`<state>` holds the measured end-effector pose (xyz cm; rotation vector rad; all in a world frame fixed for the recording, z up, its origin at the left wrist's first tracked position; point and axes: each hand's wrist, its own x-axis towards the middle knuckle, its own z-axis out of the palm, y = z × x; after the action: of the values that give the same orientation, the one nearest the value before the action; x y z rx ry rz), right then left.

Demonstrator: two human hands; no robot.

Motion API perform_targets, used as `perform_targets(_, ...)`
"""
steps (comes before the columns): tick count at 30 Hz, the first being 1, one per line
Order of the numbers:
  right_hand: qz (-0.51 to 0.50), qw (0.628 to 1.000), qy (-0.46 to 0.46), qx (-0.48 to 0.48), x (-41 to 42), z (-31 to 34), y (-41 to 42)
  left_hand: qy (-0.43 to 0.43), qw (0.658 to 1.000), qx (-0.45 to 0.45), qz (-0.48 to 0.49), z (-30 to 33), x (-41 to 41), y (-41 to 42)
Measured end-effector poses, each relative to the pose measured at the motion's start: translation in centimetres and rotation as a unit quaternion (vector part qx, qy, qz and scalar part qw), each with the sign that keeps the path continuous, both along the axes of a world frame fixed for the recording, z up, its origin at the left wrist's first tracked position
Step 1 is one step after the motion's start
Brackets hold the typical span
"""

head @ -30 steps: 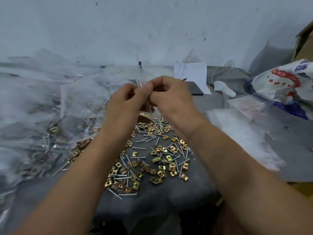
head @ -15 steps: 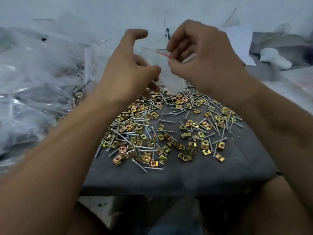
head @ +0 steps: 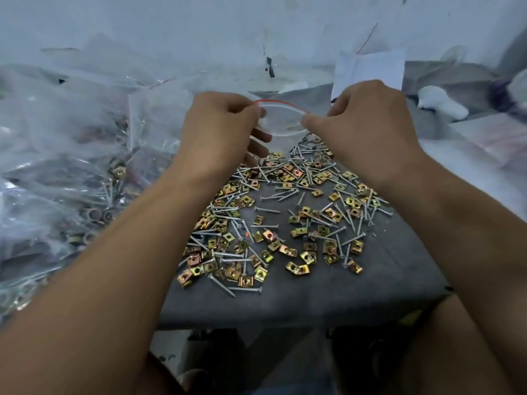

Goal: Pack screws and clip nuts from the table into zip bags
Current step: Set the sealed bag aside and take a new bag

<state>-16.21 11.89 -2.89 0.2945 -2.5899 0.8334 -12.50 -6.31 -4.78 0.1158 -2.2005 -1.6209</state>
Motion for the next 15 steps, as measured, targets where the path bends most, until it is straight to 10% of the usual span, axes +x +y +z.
perform_targets(15,0.063,0.997,-0.030,-0.042,0.19,-0.52,-0.87,0.032,0.997,-0.061,0.024,0.19,-0.06,-0.01)
